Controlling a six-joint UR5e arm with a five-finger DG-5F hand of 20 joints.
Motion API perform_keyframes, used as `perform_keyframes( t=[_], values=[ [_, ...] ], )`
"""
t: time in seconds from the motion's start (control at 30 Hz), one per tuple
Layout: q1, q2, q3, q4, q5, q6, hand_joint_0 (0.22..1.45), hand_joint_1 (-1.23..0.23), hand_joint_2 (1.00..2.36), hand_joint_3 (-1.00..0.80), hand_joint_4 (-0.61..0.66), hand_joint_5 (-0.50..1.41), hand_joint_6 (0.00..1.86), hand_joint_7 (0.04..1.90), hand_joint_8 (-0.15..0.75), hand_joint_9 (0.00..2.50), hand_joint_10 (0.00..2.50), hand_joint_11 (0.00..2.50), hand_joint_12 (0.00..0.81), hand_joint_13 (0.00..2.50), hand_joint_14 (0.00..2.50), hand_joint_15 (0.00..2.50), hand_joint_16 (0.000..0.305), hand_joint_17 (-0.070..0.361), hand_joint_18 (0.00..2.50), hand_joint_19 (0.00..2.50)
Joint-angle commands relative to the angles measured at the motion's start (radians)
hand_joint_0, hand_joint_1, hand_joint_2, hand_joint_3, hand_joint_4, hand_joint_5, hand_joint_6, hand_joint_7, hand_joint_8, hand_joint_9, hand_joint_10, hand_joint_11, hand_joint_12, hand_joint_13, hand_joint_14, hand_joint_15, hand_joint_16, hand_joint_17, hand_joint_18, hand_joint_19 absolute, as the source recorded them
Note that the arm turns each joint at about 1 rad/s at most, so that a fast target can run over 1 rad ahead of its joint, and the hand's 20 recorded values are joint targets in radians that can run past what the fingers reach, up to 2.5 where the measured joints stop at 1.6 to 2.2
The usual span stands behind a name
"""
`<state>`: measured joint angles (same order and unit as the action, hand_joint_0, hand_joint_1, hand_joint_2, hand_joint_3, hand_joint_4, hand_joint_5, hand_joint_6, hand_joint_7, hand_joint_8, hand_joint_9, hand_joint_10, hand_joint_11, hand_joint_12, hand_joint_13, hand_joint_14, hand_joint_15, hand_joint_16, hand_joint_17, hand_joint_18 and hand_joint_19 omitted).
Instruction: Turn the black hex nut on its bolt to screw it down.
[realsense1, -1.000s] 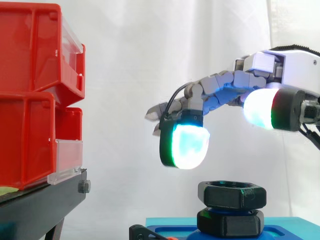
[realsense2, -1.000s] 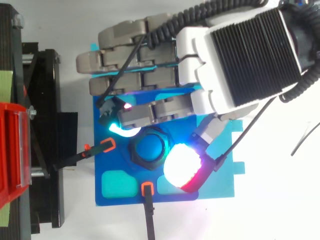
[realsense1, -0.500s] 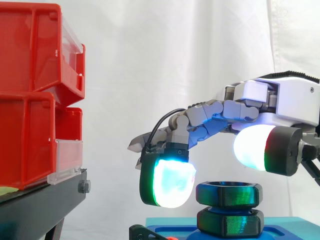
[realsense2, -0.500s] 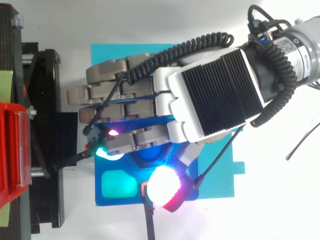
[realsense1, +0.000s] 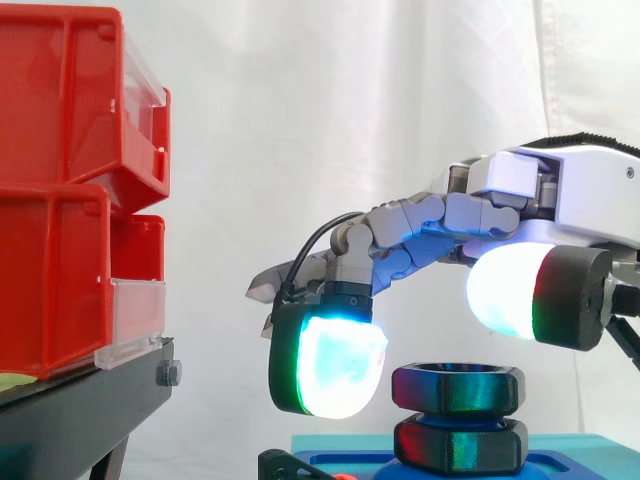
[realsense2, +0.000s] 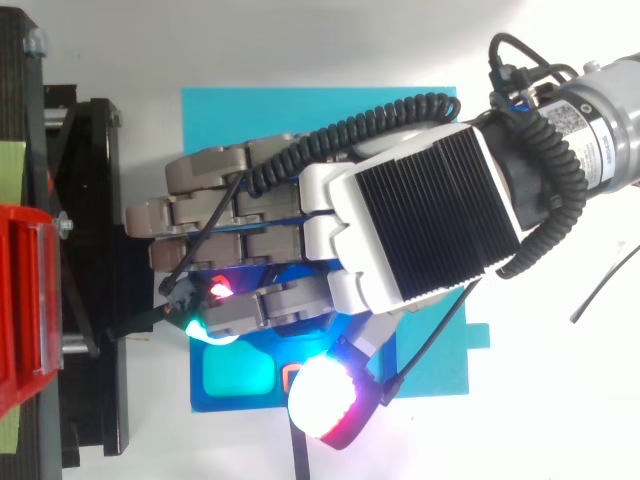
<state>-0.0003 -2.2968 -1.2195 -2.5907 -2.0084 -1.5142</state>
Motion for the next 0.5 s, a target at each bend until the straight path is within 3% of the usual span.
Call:
perform_keyframes(
  t=[0.0,0.17,0.47],
  values=[
    [0.003,0.000,0.000,0.003,0.002,0.002,0.48,-0.13,1.00,-0.50,0.25,-0.03,0.51,1.06,0.272,0.68,0.00,0.00,0.346,0.42,0.00,0.00,0.054,0.121,0.33,0.47],
    [0.019,0.000,0.000,-0.009,0.007,0.002,0.48,-0.14,1.00,-0.50,0.23,-0.02,0.51,1.09,0.275,0.68,0.00,0.00,0.348,0.42,0.00,0.00,0.054,0.121,0.33,0.48],
    [0.022,0.000,0.000,-0.025,0.007,0.002,0.48,-0.14,1.00,-0.50,0.19,-0.01,0.51,1.13,0.276,0.69,0.00,0.00,0.346,0.42,0.00,0.00,0.054,0.121,0.32,0.47]
  ],
)
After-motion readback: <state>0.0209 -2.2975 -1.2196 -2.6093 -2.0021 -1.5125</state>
